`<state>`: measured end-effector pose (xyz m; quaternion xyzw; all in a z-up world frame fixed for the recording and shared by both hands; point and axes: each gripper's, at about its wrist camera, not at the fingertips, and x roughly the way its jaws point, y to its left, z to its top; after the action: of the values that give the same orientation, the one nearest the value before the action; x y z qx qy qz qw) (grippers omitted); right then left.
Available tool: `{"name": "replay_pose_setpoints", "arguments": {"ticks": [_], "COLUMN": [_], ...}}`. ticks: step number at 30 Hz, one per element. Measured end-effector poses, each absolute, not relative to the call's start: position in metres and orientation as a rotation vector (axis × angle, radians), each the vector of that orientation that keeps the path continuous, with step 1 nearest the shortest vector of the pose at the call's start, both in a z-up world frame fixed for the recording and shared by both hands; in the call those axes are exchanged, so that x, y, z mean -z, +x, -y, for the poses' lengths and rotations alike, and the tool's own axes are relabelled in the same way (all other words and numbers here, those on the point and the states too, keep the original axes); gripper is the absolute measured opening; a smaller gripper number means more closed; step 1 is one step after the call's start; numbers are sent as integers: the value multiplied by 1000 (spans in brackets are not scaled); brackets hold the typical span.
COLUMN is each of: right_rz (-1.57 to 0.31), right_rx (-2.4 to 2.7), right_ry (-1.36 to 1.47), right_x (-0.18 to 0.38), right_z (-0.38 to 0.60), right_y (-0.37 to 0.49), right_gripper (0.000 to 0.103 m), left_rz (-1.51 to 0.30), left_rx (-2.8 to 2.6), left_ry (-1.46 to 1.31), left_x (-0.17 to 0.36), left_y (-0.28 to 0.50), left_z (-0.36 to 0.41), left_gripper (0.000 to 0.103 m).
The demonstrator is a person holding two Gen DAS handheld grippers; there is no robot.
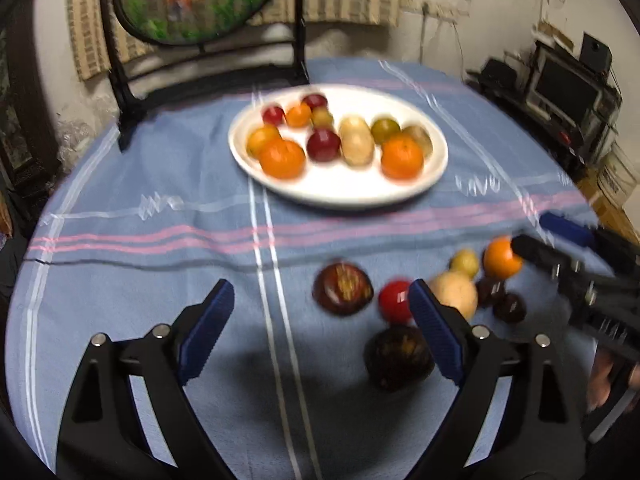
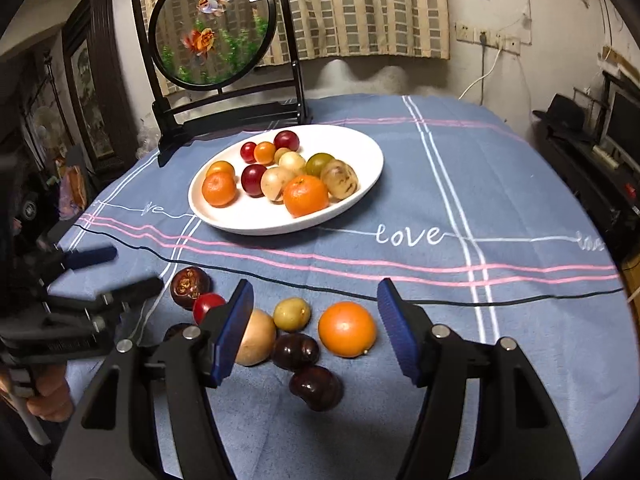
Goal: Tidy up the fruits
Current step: 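Withdraw both grippers from the plate back toward the fruit pile, then grasp a dark brown mottled fruit with the left gripper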
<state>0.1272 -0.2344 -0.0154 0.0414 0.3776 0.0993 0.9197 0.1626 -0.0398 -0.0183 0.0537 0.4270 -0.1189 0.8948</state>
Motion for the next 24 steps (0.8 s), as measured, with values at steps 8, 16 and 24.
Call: {"name": "replay_pose_setpoints", "arguments": {"ticks": [8,16,24], "right_rz": [-785,-769,-776], "right_rx": [-190,-106,-100], "right_ry": [53,128,131], "right_x": [14,14,16], "right_z": [246,268,268], "right_y": [125,125,126], "right_gripper": [64,64,64], "left_rz": [-962,-1009,-1042], "left_rx": [304,370,397], "left_ry": [144,100,149], "left_x": [31,44,56], "left_y": [160,153,149], "left_z": [46,55,70], "left_gripper": [90,90,69]}}
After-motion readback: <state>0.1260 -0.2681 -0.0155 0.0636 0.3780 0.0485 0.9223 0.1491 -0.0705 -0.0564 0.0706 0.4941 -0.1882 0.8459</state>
